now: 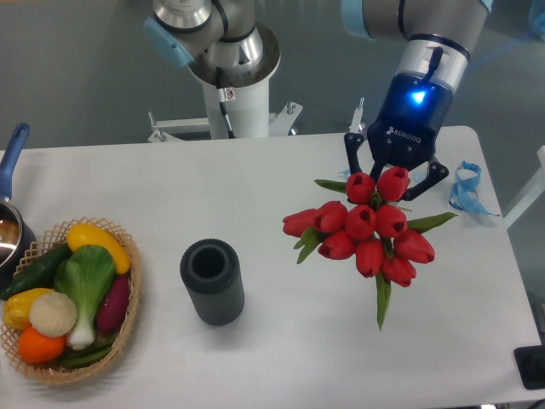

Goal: Insert the flowers into the vase
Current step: 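Lift the red tulip bouquet with the gripper toward the grey vase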

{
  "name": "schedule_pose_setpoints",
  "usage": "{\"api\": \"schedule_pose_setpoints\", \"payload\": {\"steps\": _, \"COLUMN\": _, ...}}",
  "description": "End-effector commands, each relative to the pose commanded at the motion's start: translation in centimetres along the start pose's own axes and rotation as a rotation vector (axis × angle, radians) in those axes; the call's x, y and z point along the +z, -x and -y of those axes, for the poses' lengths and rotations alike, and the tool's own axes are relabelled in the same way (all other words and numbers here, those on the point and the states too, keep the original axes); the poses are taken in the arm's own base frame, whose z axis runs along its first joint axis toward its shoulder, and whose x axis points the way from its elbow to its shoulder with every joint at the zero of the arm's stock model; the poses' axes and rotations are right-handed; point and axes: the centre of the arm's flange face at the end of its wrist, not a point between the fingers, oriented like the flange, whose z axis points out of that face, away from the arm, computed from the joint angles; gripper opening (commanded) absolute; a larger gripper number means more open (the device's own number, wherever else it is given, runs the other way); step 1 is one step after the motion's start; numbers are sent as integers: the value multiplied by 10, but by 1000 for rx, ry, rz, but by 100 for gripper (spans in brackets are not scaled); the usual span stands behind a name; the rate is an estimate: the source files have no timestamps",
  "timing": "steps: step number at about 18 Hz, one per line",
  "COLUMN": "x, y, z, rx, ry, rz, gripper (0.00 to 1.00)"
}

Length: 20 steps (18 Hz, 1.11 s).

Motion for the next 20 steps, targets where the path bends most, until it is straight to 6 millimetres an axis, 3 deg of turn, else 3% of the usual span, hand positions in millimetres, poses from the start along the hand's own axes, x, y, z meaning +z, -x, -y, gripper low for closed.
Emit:
{"api": "schedule_pose_setpoints", "payload": {"steps": 11, "x": 8, "y": -5, "z": 0, "rx": 8, "ry": 5, "rz": -14, "gripper": 16}}
{"api": "schedule_pose_setpoints", "payload": {"steps": 16, "x": 40, "y": -15, "z": -2, "rx": 35, "ry": 8, "rz": -58, "gripper": 16}}
{"api": "schedule_pose_setpoints", "payload": {"steps": 20, "x": 75, "y": -43, "z": 16, "rx": 108, "ry": -33, "rz": -131, "gripper": 16}}
